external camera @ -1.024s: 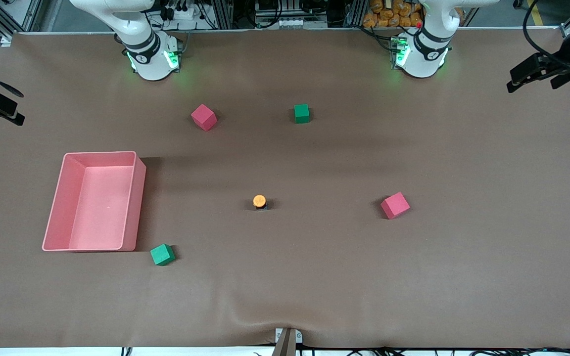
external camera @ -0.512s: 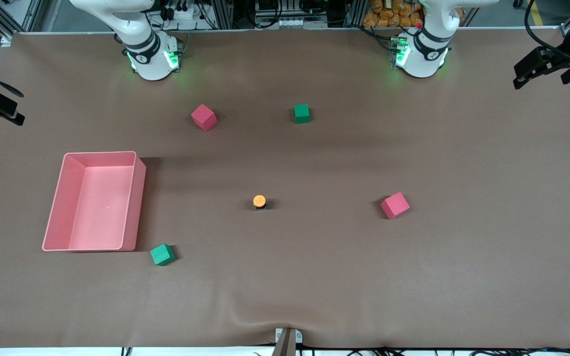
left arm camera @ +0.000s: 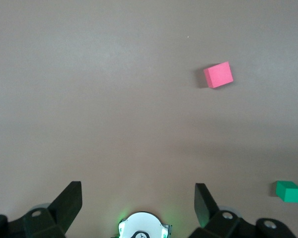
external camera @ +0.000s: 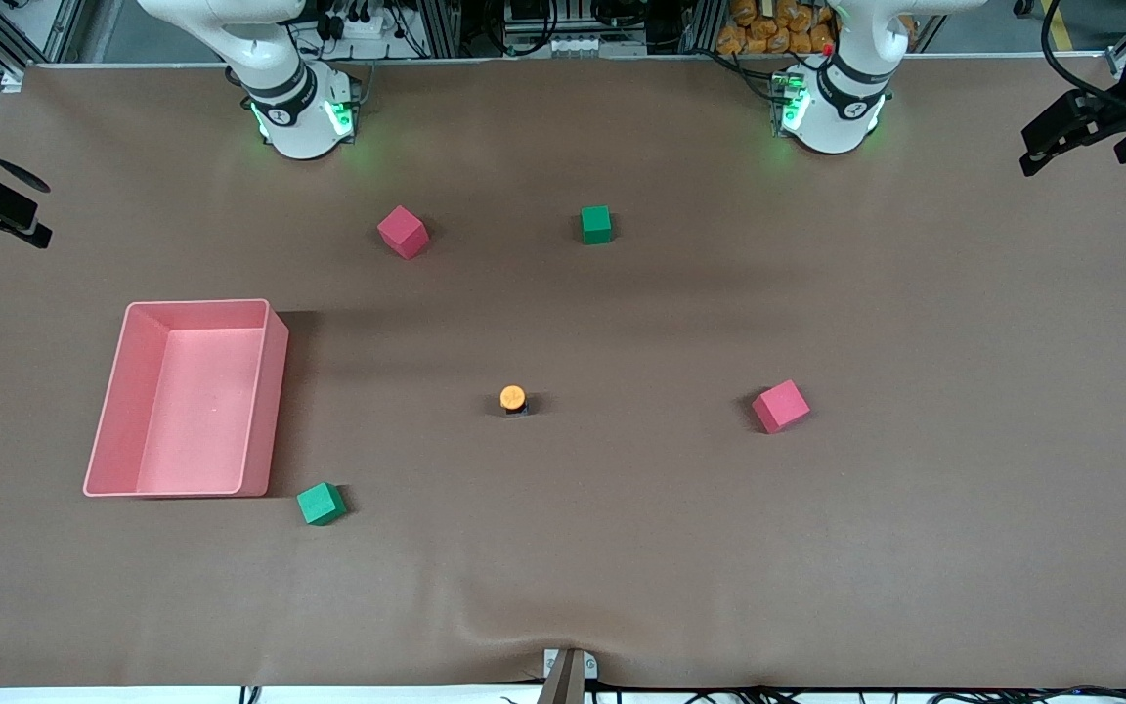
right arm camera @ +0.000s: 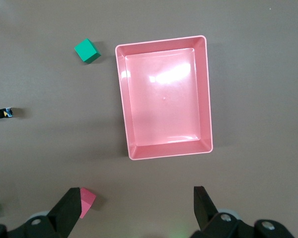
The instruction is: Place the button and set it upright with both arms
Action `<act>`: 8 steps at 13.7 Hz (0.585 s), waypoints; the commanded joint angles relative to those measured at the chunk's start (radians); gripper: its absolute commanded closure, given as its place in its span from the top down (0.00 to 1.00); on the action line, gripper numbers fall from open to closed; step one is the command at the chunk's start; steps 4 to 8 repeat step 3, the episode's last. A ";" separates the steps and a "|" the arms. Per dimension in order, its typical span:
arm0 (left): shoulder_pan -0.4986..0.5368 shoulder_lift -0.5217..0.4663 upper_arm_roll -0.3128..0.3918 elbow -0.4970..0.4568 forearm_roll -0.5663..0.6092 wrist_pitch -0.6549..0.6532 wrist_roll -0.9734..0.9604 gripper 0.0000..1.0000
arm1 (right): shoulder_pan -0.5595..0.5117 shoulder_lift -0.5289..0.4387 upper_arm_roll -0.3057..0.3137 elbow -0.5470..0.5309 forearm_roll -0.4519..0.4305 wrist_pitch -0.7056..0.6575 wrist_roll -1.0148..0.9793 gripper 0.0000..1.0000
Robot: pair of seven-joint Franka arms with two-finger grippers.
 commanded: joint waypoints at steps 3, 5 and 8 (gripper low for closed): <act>0.010 0.019 -0.004 0.056 -0.001 -0.004 -0.007 1.00 | -0.014 0.009 0.010 0.020 0.001 -0.012 -0.003 1.00; 0.010 0.019 -0.004 0.056 -0.001 -0.004 -0.007 1.00 | -0.014 0.009 0.010 0.020 0.001 -0.012 -0.003 1.00; 0.010 0.019 -0.004 0.056 -0.001 -0.004 -0.007 1.00 | -0.014 0.009 0.010 0.020 0.001 -0.012 -0.003 1.00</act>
